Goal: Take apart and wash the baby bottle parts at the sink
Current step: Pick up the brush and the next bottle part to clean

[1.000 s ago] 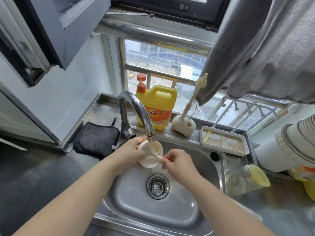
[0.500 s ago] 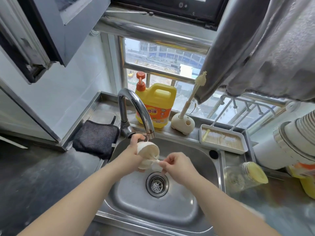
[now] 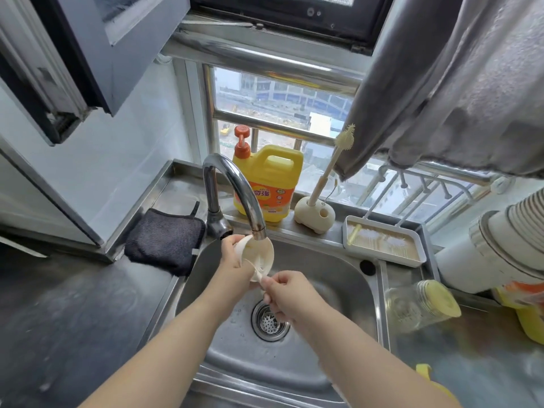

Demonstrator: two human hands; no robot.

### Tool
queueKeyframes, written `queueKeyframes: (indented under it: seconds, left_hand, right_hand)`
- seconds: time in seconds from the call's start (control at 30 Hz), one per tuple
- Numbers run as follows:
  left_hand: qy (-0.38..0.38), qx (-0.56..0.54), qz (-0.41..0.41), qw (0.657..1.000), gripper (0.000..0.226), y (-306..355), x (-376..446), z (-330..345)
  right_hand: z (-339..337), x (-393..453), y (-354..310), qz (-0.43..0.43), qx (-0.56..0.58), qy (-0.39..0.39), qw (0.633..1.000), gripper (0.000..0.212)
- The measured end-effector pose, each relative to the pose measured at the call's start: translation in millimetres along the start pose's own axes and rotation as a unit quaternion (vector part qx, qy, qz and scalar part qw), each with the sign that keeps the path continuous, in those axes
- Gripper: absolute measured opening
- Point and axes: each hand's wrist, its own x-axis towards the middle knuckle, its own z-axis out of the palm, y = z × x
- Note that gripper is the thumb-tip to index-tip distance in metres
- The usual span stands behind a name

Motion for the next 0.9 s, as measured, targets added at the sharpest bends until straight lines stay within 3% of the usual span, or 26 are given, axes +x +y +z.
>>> queueKeyframes:
  seconds: [0.07, 0.13, 0.2, 0.27, 0.33, 0.37, 0.4, 0.47, 0.5, 0.57, 0.63, 0.73, 0.8, 0.83, 0.9]
  left_hand:
    - [-0.010, 0.045, -0.006, 0.999, 0.058, 0.9, 1.2, -4.0]
    - [-0.037, 0.074, -0.040, 0.996, 0.056, 5.8, 3.7, -12.4]
    - [-0.064, 0.140, -0.076, 0.985, 0.050, 12.9, 6.9, -18.8]
    - [-0.082, 0.193, -0.102, 0.972, 0.040, 21.2, 9.0, -21.3]
    - [-0.087, 0.216, -0.108, 0.967, 0.033, 28.9, 13.0, -21.0]
    - [-0.088, 0.219, -0.105, 0.966, 0.032, 32.0, 14.2, -20.0]
    - [-0.088, 0.210, -0.096, 0.969, 0.035, 33.4, 15.2, -19.0]
    - [-0.081, 0.170, -0.069, 0.980, 0.044, 33.8, 15.6, -16.6]
    - [-0.071, 0.140, -0.057, 0.986, 0.050, 32.0, 14.3, -14.6]
    - [-0.040, 0.060, -0.045, 0.996, 0.056, 24.1, 11.1, -9.4]
    - [-0.016, 0.015, -0.031, 0.999, 0.058, 14.2, 9.6, -5.7]
    - [-0.010, 0.040, -0.004, 0.999, 0.062, 7.2, 12.0, -4.4]
    - [-0.025, 0.048, -0.023, 0.998, 0.060, 10.9, 14.8, -9.5]
    - [-0.037, 0.063, -0.038, 0.997, 0.058, 13.3, 16.4, -13.7]
    - [-0.077, 0.099, -0.082, 0.989, 0.054, 17.4, 20.5, -20.7]
  right_hand:
    - [-2.4, -2.7, -1.1, 0.004, -0.013, -0.018, 1.000, 0.020]
    - [-9.1, -2.9, -6.1, -0.047, -0.193, 0.025, 0.980, 0.023]
    - [-17.8, -3.5, -14.5, -0.132, -0.410, 0.081, 0.899, 0.018]
    - [-18.7, -8.6, -25.7, -0.229, -0.563, 0.102, 0.787, 0.007]
    - [-17.8, -5.9, -25.7, -0.326, -0.649, 0.121, 0.677, 0.028]
    - [-18.9, -2.9, -25.0, -0.341, -0.650, 0.150, 0.663, 0.035]
    - [-18.0, -0.4, -24.7, -0.339, -0.625, 0.158, 0.685, 0.034]
    - [-15.2, 1.5, -24.4, -0.242, -0.488, 0.137, 0.827, 0.010]
    - [-13.2, 5.5, -20.4, -0.165, -0.410, 0.102, 0.891, 0.009]
    - [-9.4, 11.2, -16.0, -0.091, -0.282, 0.081, 0.952, 0.016]
    - [-1.8, 10.6, -15.4, -0.046, -0.179, 0.046, 0.982, 0.019]
    - [-1.2, 7.0, -19.0, 0.005, -0.062, -0.006, 0.998, 0.017]
    - [-9.2, 9.0, -20.1, -0.038, -0.164, 0.017, 0.986, 0.020]
    - [-13.7, 9.7, -21.3, -0.076, -0.257, 0.042, 0.963, 0.019]
    - [-21.6, 9.7, -24.7, -0.164, -0.483, 0.093, 0.855, 0.009]
